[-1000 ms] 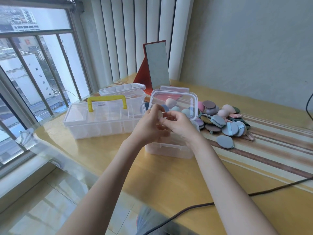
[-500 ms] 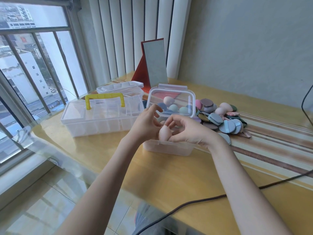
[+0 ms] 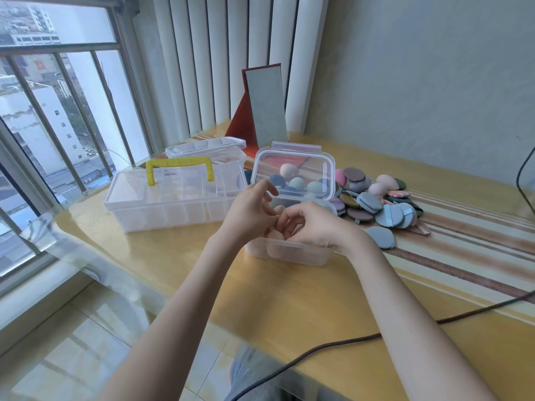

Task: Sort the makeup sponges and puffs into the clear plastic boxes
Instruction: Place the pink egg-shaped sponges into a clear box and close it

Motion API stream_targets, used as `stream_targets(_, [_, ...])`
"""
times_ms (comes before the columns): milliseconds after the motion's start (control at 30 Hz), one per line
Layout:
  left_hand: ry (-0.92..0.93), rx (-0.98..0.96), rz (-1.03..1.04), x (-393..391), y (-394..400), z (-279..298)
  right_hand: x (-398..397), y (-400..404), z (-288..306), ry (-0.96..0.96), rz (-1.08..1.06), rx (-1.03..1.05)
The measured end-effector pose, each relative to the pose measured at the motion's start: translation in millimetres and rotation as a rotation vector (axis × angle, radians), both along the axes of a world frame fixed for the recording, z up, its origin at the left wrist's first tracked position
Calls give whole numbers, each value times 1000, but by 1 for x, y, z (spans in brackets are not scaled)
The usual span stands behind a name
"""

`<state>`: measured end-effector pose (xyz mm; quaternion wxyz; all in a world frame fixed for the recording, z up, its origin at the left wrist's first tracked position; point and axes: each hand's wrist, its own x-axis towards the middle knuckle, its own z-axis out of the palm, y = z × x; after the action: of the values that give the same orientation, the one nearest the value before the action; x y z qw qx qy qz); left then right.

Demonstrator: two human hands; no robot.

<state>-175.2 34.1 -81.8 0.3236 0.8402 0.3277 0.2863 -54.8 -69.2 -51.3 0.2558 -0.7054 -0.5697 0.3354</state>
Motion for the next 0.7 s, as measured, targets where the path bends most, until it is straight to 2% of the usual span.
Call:
stream_targets(100, [-4,-6,-6,0,-1,1,7,-3,6,40,8,-46])
stream_targets(200, [-4,-17,-20,0,-3,2,6,-1,4,72,-130,-18])
stream_targets(333, [-3,-20,-27,-2,-2,0,2,1,-7,-7,-175,-62])
stream_targets(467, [-7,-12,-31,-1,-1,-1,5,-2,0,259,-147,-146])
stream_targets(700, [9,24,-84,-4,-4,0,-2,11,-6,261,-494,23])
